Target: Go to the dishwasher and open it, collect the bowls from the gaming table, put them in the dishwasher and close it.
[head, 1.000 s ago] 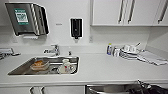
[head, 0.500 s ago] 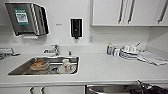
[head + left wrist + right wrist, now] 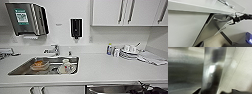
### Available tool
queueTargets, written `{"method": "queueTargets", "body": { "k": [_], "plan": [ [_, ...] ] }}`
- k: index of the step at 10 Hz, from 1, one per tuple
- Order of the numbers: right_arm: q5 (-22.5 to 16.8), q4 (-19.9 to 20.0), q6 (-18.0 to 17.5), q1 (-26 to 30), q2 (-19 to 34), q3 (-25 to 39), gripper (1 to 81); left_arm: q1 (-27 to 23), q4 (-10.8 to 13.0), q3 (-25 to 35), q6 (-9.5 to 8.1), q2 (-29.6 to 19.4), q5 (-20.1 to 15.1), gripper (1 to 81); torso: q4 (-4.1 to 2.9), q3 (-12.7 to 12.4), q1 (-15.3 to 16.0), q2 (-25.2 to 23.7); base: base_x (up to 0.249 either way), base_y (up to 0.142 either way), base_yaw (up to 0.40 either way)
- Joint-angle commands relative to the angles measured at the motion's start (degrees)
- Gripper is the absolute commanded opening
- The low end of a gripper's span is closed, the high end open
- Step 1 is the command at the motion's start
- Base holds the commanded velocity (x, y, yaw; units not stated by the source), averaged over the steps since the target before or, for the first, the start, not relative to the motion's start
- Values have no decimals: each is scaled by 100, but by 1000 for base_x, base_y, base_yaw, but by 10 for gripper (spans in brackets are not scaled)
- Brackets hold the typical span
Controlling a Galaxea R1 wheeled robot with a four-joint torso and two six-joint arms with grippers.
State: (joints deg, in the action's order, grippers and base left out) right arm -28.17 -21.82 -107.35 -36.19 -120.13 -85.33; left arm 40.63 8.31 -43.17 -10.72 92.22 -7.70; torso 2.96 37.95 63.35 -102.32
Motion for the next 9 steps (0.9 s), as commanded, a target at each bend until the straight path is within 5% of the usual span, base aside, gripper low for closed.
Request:
{"method": "queueTargets", "body": {
  "k": [1,9],
  "plan": [
    [-1692,108,152,-130,390,-368,811,-464,22,107,8,-177,-29,811,-2,0,0,0,0,0,0],
    [-1639,143,294,-218,346,-378,811,-464,-5,1,8,-28,-108,811,-2,-5,0,0,0,0,0]
  ]
}}
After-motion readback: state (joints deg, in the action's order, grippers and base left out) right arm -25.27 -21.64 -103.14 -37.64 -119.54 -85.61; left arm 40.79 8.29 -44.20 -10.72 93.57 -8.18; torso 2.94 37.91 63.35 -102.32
